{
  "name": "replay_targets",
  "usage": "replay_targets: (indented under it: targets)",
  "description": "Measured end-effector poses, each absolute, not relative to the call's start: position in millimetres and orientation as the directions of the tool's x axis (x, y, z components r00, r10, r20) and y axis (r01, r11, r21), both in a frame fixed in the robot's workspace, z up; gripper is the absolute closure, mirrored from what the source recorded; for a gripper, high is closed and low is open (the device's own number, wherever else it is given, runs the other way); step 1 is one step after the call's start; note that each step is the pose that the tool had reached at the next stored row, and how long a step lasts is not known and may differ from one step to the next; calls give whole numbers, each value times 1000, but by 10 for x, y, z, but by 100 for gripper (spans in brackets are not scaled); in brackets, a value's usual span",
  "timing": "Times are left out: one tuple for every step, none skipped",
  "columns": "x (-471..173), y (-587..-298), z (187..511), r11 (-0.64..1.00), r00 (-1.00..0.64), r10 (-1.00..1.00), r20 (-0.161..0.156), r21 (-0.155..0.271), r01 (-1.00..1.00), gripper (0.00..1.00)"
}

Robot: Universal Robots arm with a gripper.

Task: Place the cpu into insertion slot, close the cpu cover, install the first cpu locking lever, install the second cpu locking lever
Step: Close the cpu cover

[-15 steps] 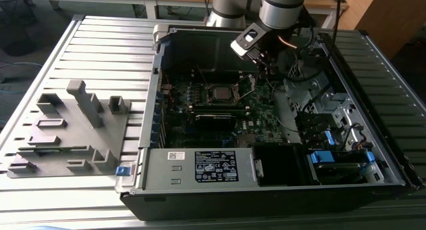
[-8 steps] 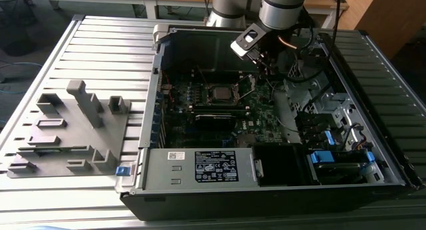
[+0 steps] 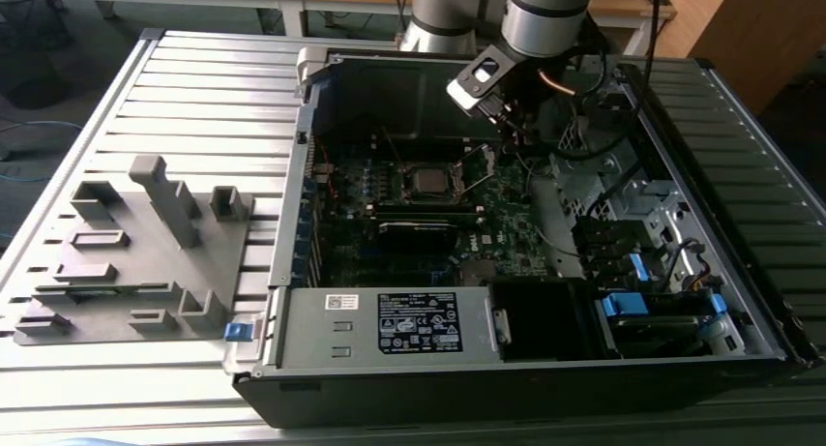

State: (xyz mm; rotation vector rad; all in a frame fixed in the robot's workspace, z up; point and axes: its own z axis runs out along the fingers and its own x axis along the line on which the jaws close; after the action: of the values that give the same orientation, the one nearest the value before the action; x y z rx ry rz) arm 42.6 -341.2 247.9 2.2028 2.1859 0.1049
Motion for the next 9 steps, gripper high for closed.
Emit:
replay_targets:
  targets:
    - [412,-3412,2479,-9,7,1000,22,74,997,89]
    - [396,-3412,2480,-9,7,1000,22,74,997,89]
    - [379,-3412,2480,-9,7,1000,22,74,997,89]
    - [362,-3412,2480,-9,7,1000,22,75,997,89]
    - [340,-3412,2480,-9,7,1000,22,75,997,89]
    - [315,-3412,2480,-9,7,1000,22,77,997,89]
    - [282,-3412,2480,-9,7,1000,22,78,997,89]
    - [240,-3412,2480,-9,7,1000,22,81,997,89]
    - [203,-3412,2480,-9,7,1000,22,83,997,89]
